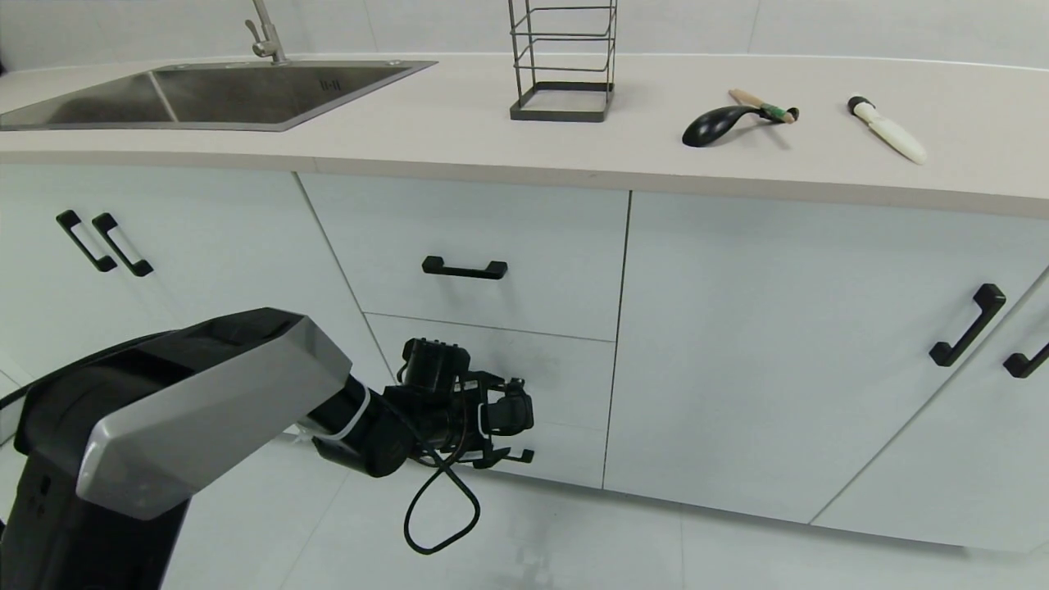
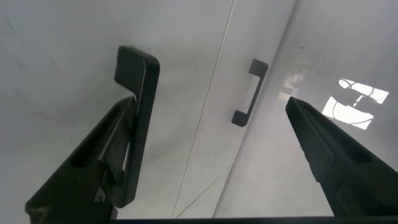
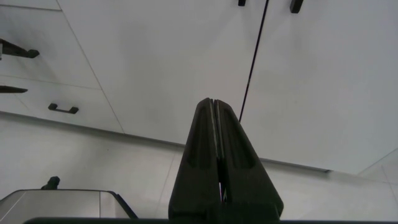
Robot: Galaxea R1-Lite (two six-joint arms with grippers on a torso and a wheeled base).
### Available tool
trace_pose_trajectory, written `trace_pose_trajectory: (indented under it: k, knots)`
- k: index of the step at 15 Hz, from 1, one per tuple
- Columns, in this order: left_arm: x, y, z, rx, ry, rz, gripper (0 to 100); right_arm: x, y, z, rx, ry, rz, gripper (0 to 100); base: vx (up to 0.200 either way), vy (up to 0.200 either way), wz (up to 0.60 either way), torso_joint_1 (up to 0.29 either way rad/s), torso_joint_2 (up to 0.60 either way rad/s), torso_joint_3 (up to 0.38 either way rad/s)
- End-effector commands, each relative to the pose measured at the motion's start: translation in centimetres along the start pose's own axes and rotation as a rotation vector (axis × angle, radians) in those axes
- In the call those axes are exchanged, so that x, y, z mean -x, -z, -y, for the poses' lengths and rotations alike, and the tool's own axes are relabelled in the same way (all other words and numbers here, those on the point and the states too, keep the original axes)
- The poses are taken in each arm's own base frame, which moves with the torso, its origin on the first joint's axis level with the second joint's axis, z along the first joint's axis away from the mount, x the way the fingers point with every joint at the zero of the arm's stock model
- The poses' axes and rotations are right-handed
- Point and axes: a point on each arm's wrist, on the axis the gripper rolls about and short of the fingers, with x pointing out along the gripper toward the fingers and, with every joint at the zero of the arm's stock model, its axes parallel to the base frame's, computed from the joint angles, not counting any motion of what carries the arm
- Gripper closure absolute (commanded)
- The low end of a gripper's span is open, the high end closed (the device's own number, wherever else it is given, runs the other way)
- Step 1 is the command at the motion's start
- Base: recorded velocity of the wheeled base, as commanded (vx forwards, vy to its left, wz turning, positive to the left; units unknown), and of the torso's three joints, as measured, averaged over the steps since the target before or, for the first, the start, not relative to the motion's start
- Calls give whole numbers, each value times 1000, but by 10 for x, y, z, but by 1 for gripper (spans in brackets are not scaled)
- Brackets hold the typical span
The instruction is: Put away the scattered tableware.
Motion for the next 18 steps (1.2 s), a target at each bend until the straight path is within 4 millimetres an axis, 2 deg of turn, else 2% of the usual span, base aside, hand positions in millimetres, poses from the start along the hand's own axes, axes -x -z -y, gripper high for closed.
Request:
trace_pose_trajectory:
  k: [1, 11, 14, 18]
  knots:
    - [4, 6, 16, 26, 64, -27, 0, 0, 0, 0, 0, 0, 0, 100, 0, 0, 0, 0, 0, 0]
    - [26, 2, 12, 26, 52, -24, 0, 0, 0, 0, 0, 0, 0, 100, 0, 0, 0, 0, 0, 0]
    - [43, -1, 11, 26, 42, -20, 0, 0, 0, 0, 0, 0, 0, 100, 0, 0, 0, 0, 0, 0]
    - [77, -10, 7, 45, 16, -3, 0, 0, 0, 0, 0, 0, 0, 100, 0, 0, 0, 0, 0, 0]
